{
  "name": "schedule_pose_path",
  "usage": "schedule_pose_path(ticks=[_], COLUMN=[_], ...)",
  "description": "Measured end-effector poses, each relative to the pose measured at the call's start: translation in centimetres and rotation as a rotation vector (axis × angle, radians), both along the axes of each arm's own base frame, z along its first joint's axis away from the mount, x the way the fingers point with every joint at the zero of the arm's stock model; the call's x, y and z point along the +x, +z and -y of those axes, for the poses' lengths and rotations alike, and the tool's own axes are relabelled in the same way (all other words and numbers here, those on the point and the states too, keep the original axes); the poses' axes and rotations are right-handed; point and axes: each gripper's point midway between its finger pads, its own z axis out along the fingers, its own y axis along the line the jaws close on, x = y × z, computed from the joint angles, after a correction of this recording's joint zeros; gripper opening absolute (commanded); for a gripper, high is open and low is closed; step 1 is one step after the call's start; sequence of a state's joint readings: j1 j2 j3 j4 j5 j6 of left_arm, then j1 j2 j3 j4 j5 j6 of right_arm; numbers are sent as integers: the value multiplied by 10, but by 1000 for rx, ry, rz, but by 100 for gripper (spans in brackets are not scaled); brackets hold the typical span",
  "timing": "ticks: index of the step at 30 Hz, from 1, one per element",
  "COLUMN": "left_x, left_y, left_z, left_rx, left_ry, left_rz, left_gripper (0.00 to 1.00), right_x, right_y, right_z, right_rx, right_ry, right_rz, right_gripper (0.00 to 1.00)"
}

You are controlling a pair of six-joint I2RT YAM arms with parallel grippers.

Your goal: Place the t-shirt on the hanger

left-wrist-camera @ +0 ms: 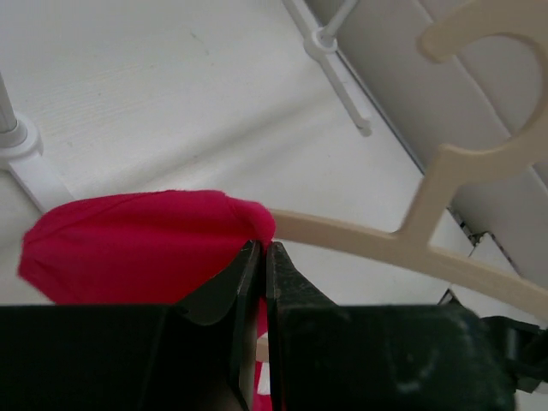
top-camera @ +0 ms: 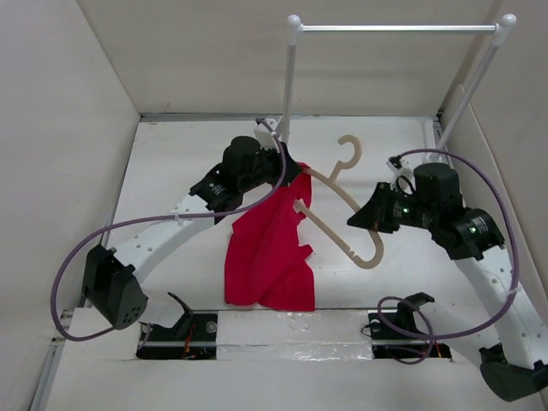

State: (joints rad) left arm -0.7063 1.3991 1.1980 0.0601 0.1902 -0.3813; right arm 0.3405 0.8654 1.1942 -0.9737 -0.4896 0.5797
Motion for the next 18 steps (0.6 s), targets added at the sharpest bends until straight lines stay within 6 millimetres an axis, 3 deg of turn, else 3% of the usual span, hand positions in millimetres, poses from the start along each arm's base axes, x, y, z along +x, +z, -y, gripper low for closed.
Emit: schedule_pose_path(ticks=[4, 8, 13, 18], left_x=[-12, -21, -28, -48], left_y=[26, 36, 59, 92], left_z=[-8, -16, -24, -33], left_rx=[-43, -42, -53, -94], left_ry=[-8, -8, -12, -43], left_rz=[30, 36, 52, 92], left_gripper=[0, 0, 0, 0], right_x=[12, 17, 32, 55], right_y=[-1, -10, -17, -2], right_z=[-44, -88, -105, -126], right_rx=[-22, -39, 13, 133], right_ry=[100, 172, 175, 199], right_rz=[60, 114, 187, 311], right_gripper=[0, 0, 0, 0])
